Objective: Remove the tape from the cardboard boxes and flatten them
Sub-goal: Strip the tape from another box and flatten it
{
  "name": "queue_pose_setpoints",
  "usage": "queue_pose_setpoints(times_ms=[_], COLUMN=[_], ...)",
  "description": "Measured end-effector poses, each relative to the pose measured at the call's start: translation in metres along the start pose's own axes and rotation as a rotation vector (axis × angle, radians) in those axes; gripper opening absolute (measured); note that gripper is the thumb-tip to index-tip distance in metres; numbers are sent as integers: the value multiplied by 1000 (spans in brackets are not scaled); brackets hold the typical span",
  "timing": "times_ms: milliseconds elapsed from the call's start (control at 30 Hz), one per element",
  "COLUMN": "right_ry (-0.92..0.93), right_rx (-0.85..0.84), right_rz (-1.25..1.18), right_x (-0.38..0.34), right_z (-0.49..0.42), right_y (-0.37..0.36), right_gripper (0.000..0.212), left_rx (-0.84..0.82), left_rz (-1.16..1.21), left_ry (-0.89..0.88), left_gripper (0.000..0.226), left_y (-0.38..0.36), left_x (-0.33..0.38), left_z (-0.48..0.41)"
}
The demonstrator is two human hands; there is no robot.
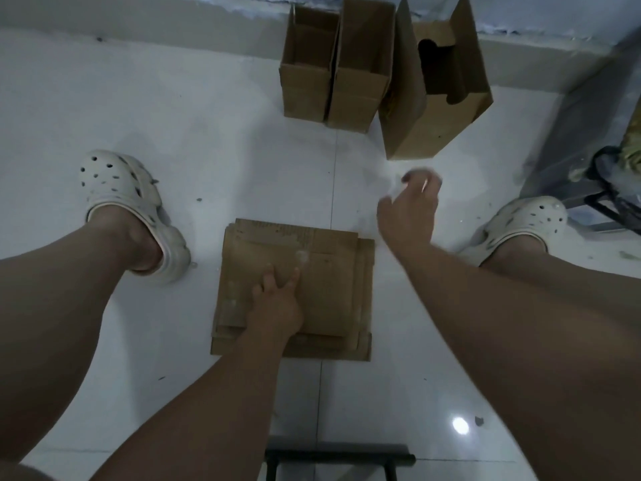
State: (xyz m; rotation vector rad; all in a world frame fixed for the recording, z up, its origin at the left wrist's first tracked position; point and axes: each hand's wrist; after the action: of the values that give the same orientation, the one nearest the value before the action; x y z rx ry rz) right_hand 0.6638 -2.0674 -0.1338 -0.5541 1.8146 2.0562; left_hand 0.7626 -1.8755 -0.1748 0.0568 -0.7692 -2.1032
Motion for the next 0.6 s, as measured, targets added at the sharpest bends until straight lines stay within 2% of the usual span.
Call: queue_pose_setpoints(times_ms=[67,133,267,367,433,500,600], right_ry=[94,140,184,107,161,221,249], right_rx=[61,-4,-100,-175,-238,-235,-228], right_rz=[84,126,342,504,620,674,660], right_x=[-13,-20,-25,-29,-25,-22,-22], right_z=[-31,-55,-92,-113,-125,-133,-134], right_y=[9,15,28,36,40,45,50], right_gripper=[21,11,19,7,18,20,15], left_rx=[-4,-18,0,19,74,144,211], left_rz=[-31,-53,-78,-21,18,24,87], left_ry=[2,0,-46,-95,-113,-98,-95], left_gripper=[78,79,72,54,42,35,36], left_y=[4,7,20,37,44,48,53], left_x=[2,6,19,35,42,46,49], left_z=[-2,-4,-12,-15,-15,-14,-14])
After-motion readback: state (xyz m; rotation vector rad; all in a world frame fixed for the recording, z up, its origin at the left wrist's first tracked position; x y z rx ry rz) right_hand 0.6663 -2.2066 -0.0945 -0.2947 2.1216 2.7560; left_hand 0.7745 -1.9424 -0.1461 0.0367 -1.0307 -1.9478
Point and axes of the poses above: each hand's wrist, its own z-axis away from the middle knuckle, its own y-axis out of the back of the hand, x = y × z, and after that the axes turned 4 degrees about -y, right-handed
